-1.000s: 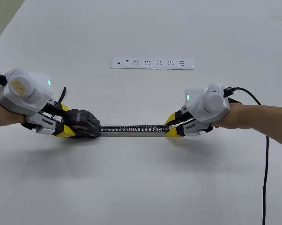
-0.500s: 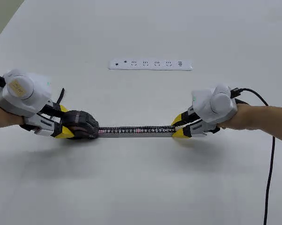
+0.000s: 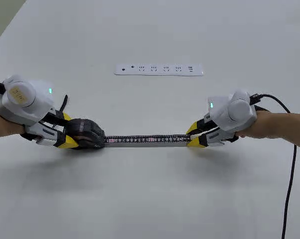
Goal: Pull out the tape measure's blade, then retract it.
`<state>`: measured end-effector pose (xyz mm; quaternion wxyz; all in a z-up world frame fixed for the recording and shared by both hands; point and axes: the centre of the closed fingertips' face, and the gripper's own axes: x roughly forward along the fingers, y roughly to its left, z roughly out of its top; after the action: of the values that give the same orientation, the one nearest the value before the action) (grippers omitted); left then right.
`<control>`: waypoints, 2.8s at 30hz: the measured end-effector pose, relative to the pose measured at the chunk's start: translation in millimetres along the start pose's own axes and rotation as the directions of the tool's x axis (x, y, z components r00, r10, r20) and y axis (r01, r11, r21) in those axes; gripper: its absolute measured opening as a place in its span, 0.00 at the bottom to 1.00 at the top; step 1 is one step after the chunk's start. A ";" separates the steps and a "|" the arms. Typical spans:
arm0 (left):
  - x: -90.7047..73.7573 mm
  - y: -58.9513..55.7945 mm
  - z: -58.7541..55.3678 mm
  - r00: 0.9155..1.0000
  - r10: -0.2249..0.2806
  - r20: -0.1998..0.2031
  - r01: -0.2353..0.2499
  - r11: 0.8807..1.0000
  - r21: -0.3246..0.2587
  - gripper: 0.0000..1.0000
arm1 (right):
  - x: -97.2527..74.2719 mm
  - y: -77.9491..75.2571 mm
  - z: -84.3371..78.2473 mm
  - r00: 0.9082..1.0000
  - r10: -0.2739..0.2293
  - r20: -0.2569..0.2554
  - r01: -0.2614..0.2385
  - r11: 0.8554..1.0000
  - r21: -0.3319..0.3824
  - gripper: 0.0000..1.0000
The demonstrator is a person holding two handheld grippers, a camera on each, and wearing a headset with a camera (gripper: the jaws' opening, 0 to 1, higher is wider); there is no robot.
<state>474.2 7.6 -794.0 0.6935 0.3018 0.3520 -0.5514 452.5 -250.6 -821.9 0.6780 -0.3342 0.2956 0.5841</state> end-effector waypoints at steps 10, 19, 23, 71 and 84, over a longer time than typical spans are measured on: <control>0.8 -0.2 0.2 1.000 0.001 0.000 -0.001 1.000 0.002 0.28 | -6.5 0.6 -10.4 1.000 -0.003 -0.021 0.003 1.000 0.005 0.12; 1.2 -0.7 0.4 1.000 0.001 -0.002 -0.001 1.000 0.003 0.28 | -12.9 -0.2 -20.3 0.999 -0.010 -0.043 0.010 1.000 0.012 0.12; 1.9 -1.2 1.0 1.000 0.002 -0.019 -0.001 1.000 0.016 0.28 | -12.1 -0.6 -20.1 0.999 -0.009 -0.050 0.010 1.000 0.012 0.13; -45.5 -23.3 1.4 0.988 0.146 0.053 -0.139 0.984 -0.113 0.67 | -59.4 16.4 -17.0 0.986 -0.162 -0.024 0.164 0.976 0.141 0.65; -56.9 -47.6 -12.3 0.968 0.227 0.105 -0.199 0.952 -0.232 0.81 | -72.9 34.4 -16.5 0.970 -0.241 0.033 0.226 0.941 0.253 0.82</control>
<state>417.6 39.0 -755.7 0.7996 0.2229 0.3301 -0.4494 407.9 -304.0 -777.9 0.7879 -0.2610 0.3028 0.4684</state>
